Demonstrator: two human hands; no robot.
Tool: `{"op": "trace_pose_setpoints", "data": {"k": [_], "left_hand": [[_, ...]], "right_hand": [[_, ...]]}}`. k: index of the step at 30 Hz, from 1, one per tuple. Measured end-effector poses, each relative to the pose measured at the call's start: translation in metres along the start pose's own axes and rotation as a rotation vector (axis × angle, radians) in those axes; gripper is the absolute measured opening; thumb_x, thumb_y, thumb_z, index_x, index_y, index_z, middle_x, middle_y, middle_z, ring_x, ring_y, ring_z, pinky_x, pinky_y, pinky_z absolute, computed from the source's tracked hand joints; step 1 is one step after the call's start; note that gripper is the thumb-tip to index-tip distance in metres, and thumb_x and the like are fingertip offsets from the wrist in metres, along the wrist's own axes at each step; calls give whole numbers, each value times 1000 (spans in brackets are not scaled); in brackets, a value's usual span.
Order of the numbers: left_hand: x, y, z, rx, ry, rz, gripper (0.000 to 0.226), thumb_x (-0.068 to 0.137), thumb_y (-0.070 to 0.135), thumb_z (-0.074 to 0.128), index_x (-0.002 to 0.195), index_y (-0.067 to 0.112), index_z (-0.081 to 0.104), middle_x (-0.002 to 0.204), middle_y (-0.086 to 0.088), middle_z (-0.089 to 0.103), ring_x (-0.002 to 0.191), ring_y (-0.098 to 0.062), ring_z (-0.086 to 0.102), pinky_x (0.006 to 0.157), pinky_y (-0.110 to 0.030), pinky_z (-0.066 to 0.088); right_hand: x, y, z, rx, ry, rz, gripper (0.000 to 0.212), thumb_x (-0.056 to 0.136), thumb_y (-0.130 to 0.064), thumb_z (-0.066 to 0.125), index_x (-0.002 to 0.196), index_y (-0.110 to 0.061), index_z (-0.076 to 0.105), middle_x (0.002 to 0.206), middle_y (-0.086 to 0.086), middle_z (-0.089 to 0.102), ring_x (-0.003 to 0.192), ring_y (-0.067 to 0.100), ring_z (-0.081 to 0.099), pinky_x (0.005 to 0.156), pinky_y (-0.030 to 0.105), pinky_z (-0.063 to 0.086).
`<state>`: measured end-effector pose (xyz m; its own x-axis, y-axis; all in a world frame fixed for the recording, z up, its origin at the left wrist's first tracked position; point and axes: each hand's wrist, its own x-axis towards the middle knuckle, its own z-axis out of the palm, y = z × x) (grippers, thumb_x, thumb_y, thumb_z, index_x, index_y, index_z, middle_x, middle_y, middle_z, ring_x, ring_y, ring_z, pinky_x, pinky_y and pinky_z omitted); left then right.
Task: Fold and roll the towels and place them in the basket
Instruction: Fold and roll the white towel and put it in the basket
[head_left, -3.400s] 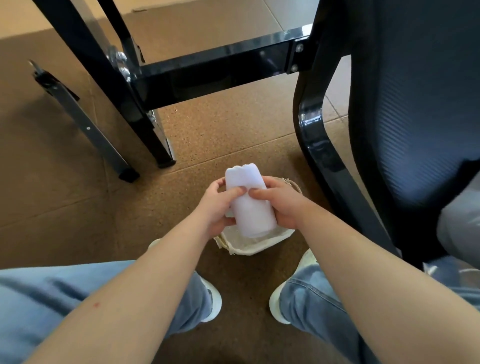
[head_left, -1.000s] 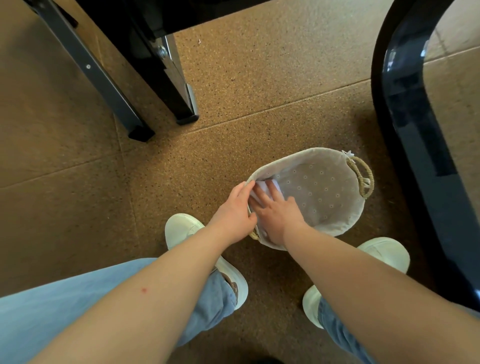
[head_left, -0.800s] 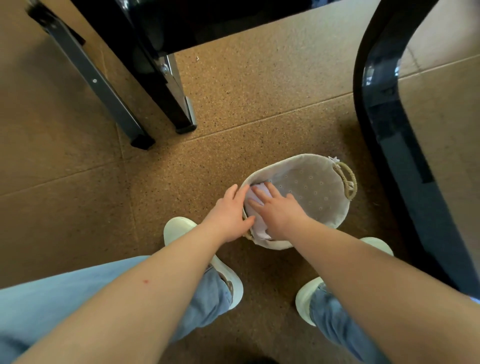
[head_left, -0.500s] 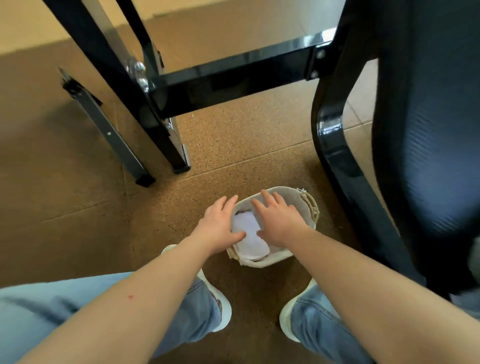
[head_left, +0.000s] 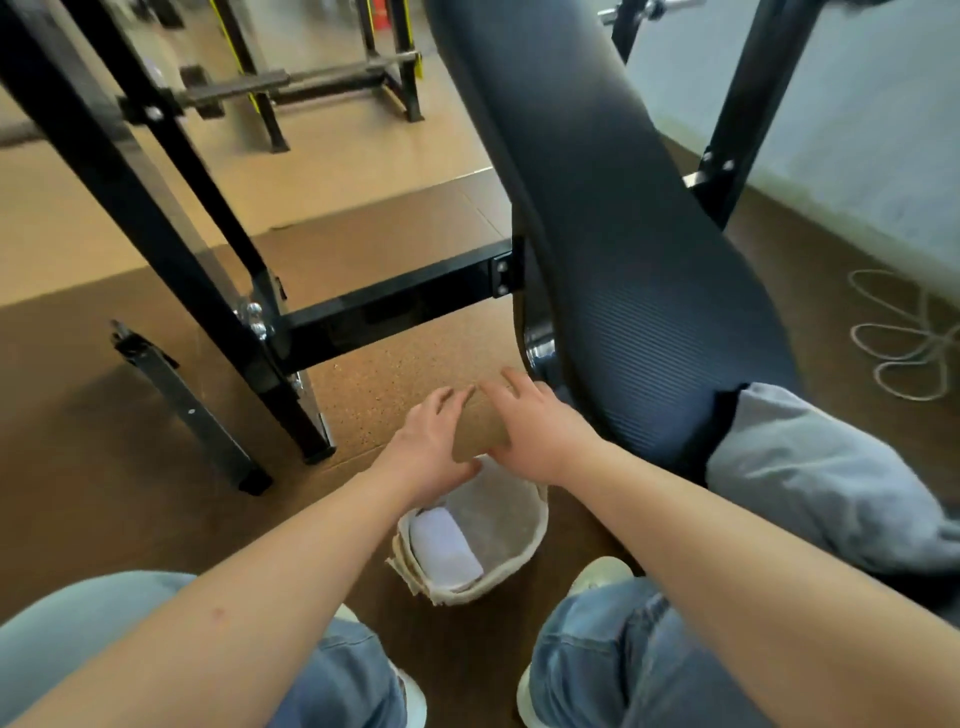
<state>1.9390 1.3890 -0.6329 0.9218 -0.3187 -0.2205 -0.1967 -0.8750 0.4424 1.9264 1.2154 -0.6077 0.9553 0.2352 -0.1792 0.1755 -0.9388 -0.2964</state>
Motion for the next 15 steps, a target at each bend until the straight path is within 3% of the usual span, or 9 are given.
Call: {"op": "trace_pose_setpoints", "data": {"k": [4,9,15], "left_hand": [[5,48,-6,7,62,83,96,87,43,78,162,33,19,168,3,18,154,-23,22,120,-44,35],[14,104,-7,-17,127,225,88,89,43,76,159,35,23,161,5,29,148,-19,31,115,-39,39],[25,161,-1,-39,44,419,81,91,40,74,158,34,28,157,5,36,143,-20,38,114,-39,44]], "right_hand": [[-28,22,-36,-25,51,63,85,94,-37,70,161,-34,18,170,5,13,153,35,23,114,53,43],[-60,50,-77,-46,99,178,84,96,-40,68,162,-33,17,171,4,13,155,33,21,118,52,37],[-98,96,-103,-59,108,361,81,97,-42,63,162,-32,16,171,4,14,156,31,17,119,55,33]]}}
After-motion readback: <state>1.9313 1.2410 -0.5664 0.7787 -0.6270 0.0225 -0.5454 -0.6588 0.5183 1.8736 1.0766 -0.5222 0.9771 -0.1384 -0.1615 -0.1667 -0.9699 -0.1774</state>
